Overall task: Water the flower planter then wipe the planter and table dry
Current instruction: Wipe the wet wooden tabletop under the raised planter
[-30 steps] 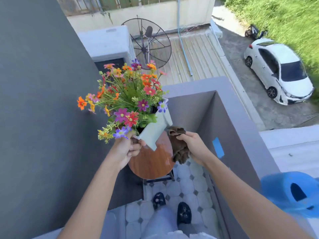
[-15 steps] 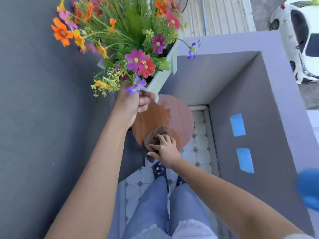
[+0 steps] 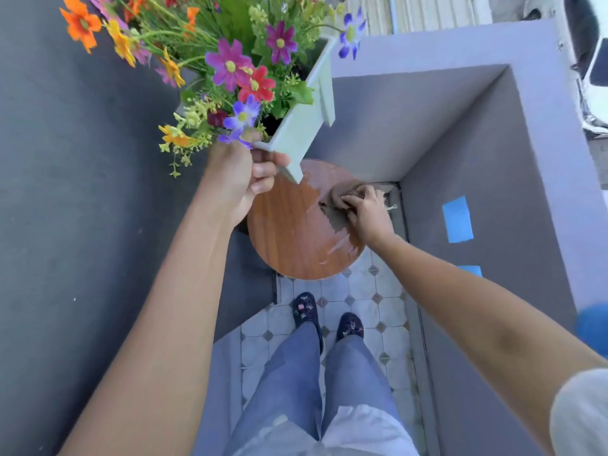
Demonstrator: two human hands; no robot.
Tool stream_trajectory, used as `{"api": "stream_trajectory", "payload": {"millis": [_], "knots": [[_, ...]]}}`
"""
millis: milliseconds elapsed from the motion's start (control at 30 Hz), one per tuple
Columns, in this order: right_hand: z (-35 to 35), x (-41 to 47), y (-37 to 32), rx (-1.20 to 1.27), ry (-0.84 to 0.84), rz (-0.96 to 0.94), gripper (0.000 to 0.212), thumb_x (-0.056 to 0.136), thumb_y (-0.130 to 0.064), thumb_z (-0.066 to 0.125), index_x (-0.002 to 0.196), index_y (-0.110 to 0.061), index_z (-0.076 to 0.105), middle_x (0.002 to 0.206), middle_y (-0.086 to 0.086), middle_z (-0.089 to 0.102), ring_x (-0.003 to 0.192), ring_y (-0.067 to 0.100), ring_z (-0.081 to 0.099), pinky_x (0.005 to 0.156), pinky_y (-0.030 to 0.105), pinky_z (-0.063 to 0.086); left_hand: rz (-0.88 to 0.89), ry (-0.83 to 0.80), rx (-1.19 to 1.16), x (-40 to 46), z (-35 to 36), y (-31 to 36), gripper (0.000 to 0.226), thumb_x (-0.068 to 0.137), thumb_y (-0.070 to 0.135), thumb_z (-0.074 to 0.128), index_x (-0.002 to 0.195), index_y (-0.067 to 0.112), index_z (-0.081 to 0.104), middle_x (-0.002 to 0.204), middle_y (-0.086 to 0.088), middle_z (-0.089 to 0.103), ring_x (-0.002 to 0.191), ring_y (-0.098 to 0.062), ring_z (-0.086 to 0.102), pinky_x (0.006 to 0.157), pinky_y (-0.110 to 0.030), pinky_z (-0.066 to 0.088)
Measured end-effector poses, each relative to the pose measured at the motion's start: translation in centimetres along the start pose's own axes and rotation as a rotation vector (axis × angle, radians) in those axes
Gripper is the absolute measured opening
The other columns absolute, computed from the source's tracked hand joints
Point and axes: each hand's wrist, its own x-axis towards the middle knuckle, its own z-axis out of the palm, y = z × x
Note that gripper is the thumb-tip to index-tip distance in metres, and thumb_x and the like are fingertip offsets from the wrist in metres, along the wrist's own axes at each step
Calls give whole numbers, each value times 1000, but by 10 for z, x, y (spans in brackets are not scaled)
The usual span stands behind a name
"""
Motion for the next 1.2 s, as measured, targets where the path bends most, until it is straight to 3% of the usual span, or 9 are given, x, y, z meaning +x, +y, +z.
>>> {"api": "stream_trajectory", "payload": {"millis": [167,367,467,533,633,700,800,1033,1200], "knots": [[12,-19,-18,145,-76,-150,34,77,0,68,109,-7,74,113,18,53,107,35,51,93,42,47,4,13,-5,5,7,2,22,97,4,24,82,13,37,53,-9,65,34,-7,31,34,-19,21],[47,-71,-62,100,-259,-586,39,91,-37,68,121,-11,70,108,14,50,106,32,48,85,42,53,25,14,-10,14,17,14,20,96,5,23,81,14,34,54,-12,66,34,-8,31,34,-20,20],[52,-52,-71,22,-243,-746,35,94,-36,64,122,-17,70,109,13,51,105,31,50,77,42,56,32,9,-13,18,21,21,21,97,6,24,79,15,33,55,-12,66,35,-9,31,35,-21,19],[46,-18,-66,4,-201,-689,33,94,-29,64,126,-22,68,115,9,50,110,26,48,83,39,52,40,1,-13,19,21,24,22,97,6,25,79,15,33,55,-13,66,34,-9,30,35,-20,20],[20,38,-47,94,-1,-332,27,92,-23,59,116,-21,71,113,7,51,104,12,51,91,40,48,48,-15,-7,20,20,26,23,97,6,26,77,15,33,55,-12,66,34,-8,30,34,-20,21],[10,62,-31,164,119,-101,29,86,-12,58,111,-15,73,110,10,52,106,25,53,92,42,49,49,-16,3,21,17,26,22,96,6,27,77,15,33,56,-13,67,35,-9,30,35,-20,21],[11,56,-26,180,109,-51,33,84,-10,58,109,-21,74,111,8,51,105,28,52,88,43,51,44,-11,12,21,13,26,19,96,6,28,79,14,33,56,-14,67,35,-9,29,35,-21,22],[63,-42,-68,103,-247,-649,28,85,-15,70,112,-14,74,105,15,51,103,34,50,73,43,56,46,7,21,23,7,29,21,98,6,25,82,16,32,54,-12,67,36,-9,30,37,-21,19],[73,-7,-100,-2,-311,-953,30,88,-22,69,118,-19,71,108,10,51,106,28,50,63,37,57,49,23,51,30,4,26,24,99,8,25,78,16,32,54,-11,67,36,-9,30,38,-22,18]]}}
